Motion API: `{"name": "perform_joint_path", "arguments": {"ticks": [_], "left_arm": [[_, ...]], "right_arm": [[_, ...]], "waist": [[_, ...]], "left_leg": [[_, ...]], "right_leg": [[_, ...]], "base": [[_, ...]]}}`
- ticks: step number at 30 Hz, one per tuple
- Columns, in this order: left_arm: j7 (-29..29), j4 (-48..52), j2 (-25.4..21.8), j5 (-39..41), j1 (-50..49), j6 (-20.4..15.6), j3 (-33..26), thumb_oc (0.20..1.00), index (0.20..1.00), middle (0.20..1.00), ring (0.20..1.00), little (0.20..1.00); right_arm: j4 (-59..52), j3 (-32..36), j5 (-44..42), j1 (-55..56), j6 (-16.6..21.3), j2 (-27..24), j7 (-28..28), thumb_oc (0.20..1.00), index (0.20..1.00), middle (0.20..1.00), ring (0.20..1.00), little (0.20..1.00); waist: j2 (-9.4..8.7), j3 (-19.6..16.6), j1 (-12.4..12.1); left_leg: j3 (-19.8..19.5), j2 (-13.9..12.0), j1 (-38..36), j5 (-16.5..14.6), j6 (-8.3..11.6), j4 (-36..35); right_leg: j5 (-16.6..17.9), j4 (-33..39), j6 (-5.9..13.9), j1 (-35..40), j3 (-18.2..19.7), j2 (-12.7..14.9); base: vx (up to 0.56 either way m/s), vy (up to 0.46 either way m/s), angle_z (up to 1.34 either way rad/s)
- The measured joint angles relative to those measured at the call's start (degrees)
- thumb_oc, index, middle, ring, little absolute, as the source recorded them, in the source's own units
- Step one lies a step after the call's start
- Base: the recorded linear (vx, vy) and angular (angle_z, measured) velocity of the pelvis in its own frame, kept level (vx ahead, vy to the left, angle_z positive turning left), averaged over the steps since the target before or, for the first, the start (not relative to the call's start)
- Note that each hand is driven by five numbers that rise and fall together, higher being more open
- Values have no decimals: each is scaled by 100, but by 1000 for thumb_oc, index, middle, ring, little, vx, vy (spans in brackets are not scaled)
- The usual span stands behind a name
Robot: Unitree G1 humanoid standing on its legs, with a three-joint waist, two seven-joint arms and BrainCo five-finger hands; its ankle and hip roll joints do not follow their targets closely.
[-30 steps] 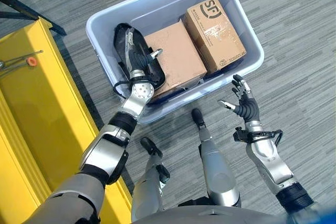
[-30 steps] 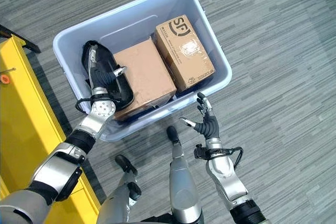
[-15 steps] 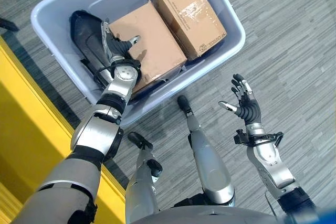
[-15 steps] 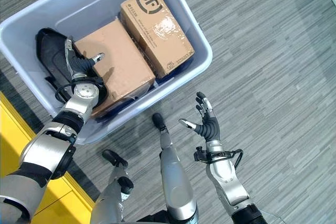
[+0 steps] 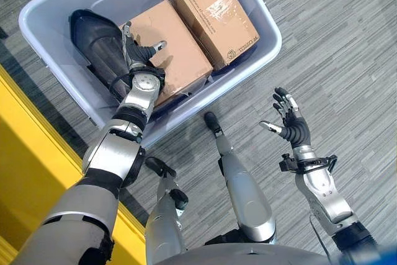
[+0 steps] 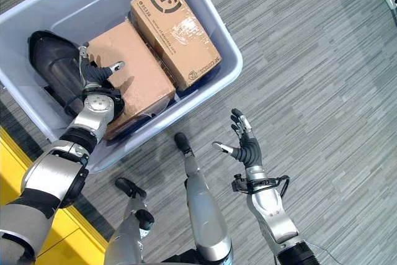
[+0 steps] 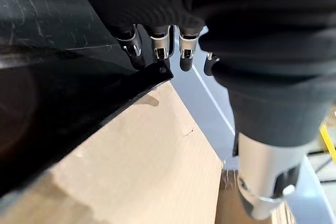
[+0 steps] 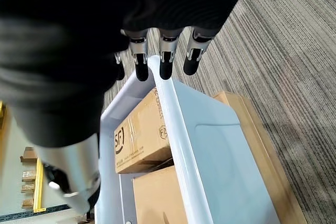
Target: Move parts from the plastic box to the shelf.
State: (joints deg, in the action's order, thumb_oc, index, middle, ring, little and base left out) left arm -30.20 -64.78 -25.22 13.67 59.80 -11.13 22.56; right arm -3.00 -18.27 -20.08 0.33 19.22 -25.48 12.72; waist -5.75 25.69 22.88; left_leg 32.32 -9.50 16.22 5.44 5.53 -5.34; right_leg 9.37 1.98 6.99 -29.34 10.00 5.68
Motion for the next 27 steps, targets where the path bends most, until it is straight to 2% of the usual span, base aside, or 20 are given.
{"name": "perform_joint_path", "arguments": {"ticks": [2, 3, 10, 13, 18, 21, 27], "left_arm": [[134, 4, -73, -176, -1, 54, 200, 1000, 1000, 1000, 1000, 1000], [252, 11, -143, -576, -2, 98, 530, 1000, 1000, 1000, 1000, 1000], [534, 460, -63, -1480, -6, 84, 1241, 1000, 1000, 1000, 1000, 1000], [620, 606, -128, -1977, 2, 72, 1753, 1000, 1000, 1000, 1000, 1000], [774, 710, -140, -2671, -2, 67, 2132, 1000, 1000, 1000, 1000, 1000], [802, 982, -324, -3125, 0, 54, 2478, 1000, 1000, 1000, 1000, 1000], [914, 1590, -597, -3836, 34, -69, 2734, 1000, 1000, 1000, 1000, 1000]], "right_arm": [[0, 6, -1, 0, 0, 0, -32, 1000, 1000, 1000, 1000, 1000], [0, 13, -1, 14, -1, -1, -120, 1000, 1000, 1000, 1000, 1000], [0, 22, -1, 16, 0, -16, -264, 1000, 1000, 1000, 1000, 1000], [0, 85, 0, 25, 0, -28, -319, 1000, 1000, 1000, 1000, 1000], [0, 244, 1, 33, 0, -54, -356, 1000, 1000, 1000, 1000, 1000], [1, 271, 1, 44, 1, -59, -358, 1000, 1000, 1000, 1000, 1000], [2, 460, 2, 196, 5, -282, -363, 1000, 1000, 1000, 1000, 1000]], "waist": [[6, -7, -6], [14, -28, -19], [15, -32, -59], [38, -33, -57], [135, -33, -60], [217, -36, -63], [425, -24, -169]], "left_leg": [[14, 7, 0, 0, 0, 0], [13, 21, 12, 3, -5, 0], [-21, 63, 68, 16, -23, 1], [-22, 69, 68, 18, -25, 0], [-20, 84, 67, 19, -26, 0], [-19, 95, 70, 19, -27, 0], [-27, 138, 80, 19, -27, -1]], "right_leg": [[6, 0, 4, -8, 14, 7], [8, 0, 2, -24, 14, 23], [14, 0, 5, -63, -2, 72], [14, 1, 5, -64, -1, 76], [15, 2, 5, -65, 1, 91], [18, 3, 9, -71, 3, 101], [31, 26, 30, -71, 4, 147]], "base": [[-4, 5, -3], [0, 0, 0], [-5, 3, 2], [0, 0, 0], [0, 0, 0], [0, 0, 0], [0, 0, 0]]}}
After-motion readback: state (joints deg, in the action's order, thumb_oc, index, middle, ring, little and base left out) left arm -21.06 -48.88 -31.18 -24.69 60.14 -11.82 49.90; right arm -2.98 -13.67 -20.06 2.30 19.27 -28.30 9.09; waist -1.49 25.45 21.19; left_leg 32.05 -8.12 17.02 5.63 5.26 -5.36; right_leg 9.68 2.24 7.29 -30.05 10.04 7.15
